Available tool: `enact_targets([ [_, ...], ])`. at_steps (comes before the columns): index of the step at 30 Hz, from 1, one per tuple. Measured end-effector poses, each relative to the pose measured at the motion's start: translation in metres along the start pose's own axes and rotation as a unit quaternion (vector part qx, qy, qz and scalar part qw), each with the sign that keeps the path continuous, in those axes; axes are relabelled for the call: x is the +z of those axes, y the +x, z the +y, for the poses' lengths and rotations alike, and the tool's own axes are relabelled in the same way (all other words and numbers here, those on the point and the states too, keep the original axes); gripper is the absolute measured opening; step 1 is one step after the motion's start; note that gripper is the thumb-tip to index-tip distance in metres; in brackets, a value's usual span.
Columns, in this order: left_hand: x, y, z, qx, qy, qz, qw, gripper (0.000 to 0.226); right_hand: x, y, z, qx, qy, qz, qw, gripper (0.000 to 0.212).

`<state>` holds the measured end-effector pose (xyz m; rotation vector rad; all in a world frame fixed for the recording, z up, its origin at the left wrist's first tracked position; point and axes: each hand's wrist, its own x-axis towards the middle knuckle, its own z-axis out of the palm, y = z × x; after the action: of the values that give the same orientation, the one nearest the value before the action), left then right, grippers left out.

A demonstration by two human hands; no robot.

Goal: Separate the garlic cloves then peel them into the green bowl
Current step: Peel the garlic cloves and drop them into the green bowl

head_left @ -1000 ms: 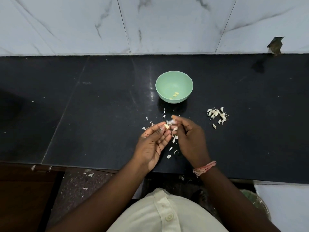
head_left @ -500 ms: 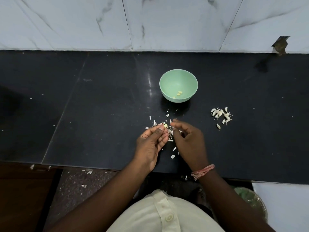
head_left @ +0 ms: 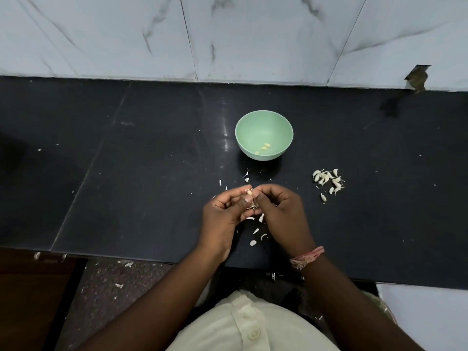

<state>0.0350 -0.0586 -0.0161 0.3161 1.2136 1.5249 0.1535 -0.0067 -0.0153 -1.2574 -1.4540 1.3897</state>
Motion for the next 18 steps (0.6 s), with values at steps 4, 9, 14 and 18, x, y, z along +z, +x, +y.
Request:
enact_targets([
  [4,0.006,0.002,-0.003,0.046,0.05,0.004,0.998,0.017,-0.006,0.006,0.001,-0.03,-0.051,-0.021,0.998,0.011],
  [9,0.007,0.002,-0.009,0.037,0.032,-0.005,0.999,0.017,-0.006,0.003,0.004,-0.101,-0.17,0.0,0.98,0.012],
  [14,0.009,0.003,-0.008,-0.036,-0.094,-0.014,0.995,0.012,-0.009,0.003,0.007,-0.055,-0.126,0.018,0.99,0.027],
  [18,0.01,0.006,-0.009,-0.054,-0.114,0.004,0.992,0.012,-0.009,-0.003,-0.002,-0.094,-0.137,0.013,0.986,0.04],
])
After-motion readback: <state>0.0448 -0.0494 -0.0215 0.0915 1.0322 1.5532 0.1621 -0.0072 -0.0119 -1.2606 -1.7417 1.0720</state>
